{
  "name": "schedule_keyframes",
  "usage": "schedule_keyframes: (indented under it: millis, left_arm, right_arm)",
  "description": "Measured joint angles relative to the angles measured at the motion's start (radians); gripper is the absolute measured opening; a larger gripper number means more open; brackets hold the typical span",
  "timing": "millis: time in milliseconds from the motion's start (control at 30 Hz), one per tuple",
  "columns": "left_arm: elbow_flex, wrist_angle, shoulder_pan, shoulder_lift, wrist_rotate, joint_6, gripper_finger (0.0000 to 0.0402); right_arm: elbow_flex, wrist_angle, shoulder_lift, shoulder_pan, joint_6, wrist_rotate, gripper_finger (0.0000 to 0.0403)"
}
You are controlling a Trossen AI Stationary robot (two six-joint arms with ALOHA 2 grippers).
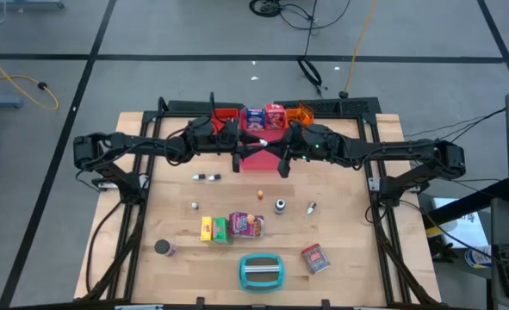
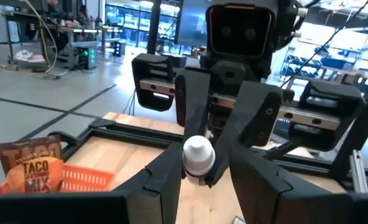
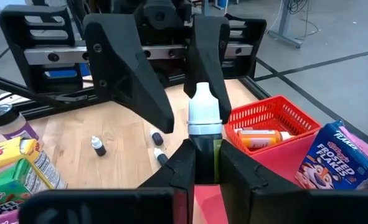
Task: Pick & Place Kitchen Items
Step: Put the small green food coloring bottle into the red bin
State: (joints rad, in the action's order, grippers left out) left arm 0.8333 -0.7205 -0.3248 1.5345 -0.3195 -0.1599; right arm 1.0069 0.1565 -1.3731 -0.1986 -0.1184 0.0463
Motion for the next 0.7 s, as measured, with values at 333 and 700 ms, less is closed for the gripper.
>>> schedule_keyframes:
  millis: [333, 700]
  left_arm:
    - [0.000, -0.038, 0.000, 0.000, -0.014, -0.001, 0.0093]
    - [0.000, -0.043, 0.003, 0.012, -0.013, 0.004, 0.0052]
  right_arm:
    - [0.000, -0.002, 0.000, 0.001, 0.000, -0.005, 0.0038]
    - [-0.001, -0.009, 0.001, 0.001, 0.003, 0.001, 0.0038]
